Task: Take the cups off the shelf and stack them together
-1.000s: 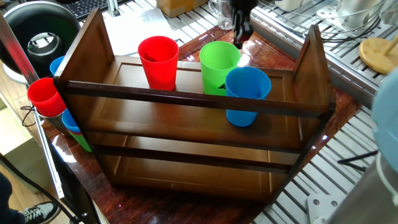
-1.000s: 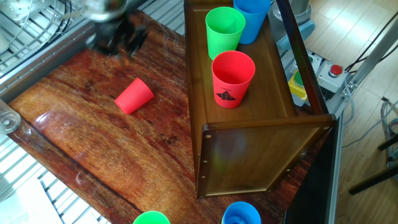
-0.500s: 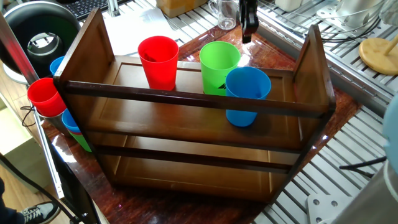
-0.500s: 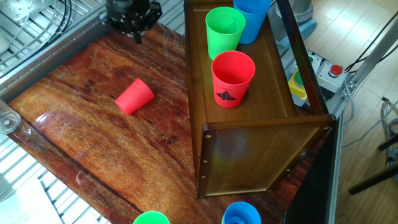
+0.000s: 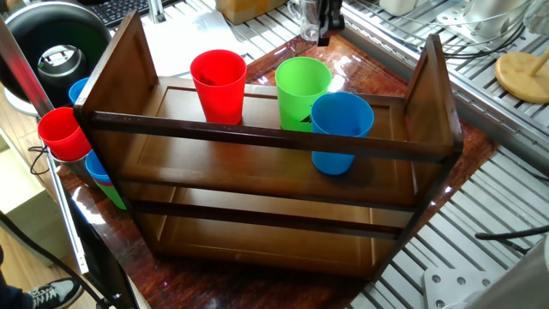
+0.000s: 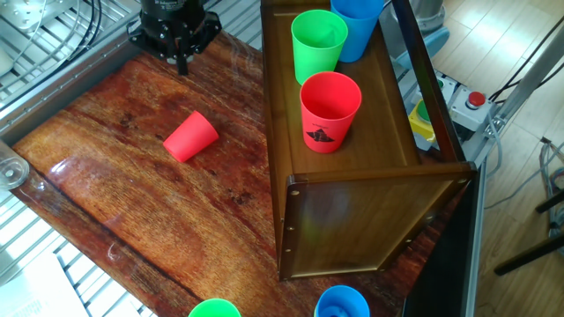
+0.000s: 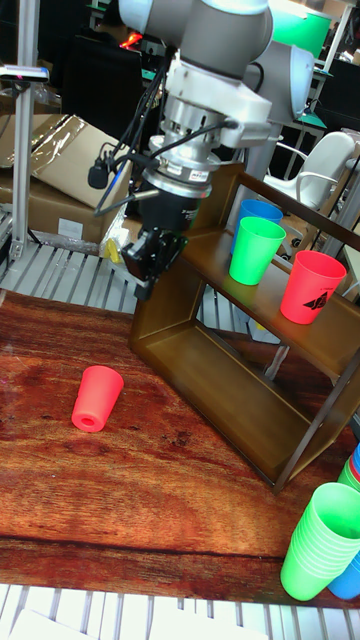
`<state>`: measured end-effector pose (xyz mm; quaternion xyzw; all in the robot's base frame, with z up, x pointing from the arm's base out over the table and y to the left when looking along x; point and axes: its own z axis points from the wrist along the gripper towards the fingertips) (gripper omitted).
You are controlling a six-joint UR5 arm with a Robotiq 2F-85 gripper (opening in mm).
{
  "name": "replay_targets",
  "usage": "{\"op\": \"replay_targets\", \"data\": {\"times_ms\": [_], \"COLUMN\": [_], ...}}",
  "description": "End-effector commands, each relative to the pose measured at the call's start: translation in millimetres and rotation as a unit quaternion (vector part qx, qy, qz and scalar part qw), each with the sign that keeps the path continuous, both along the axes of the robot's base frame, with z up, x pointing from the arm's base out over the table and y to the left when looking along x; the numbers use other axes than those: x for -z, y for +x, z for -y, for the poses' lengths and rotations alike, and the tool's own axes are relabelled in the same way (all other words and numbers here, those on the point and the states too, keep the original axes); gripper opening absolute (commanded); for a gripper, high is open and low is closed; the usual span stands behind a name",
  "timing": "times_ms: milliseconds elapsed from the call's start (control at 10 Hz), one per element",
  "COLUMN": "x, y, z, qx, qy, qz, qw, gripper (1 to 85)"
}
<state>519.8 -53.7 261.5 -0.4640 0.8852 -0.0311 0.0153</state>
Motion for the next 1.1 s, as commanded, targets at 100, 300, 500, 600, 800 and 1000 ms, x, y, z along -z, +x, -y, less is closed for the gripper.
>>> {"op": "replay_targets", "data": {"times_ms": [100, 300, 500, 600, 800, 1000], "x": [-56.5, -82.0, -101.6, -106.7, -110.4, -103.6], "y": [-40.9, -67.0, -96.1, -100.9, -99.7, -71.9], "z": [-24.5, -34.6, -63.4, -67.0, -63.8, -42.0], "qx": [-0.02, 0.01, 0.074, 0.079, 0.08, 0.057], "qy": [0.009, -0.001, 0.013, 0.006, -0.01, -0.04], "qz": [-0.064, -0.097, -0.132, -0.133, -0.127, -0.084], "qw": [0.9977, 0.9952, 0.9884, 0.988, 0.9887, 0.994], "gripper": [34.7, 43.0, 39.3, 37.7, 32.0, 1.3]}}
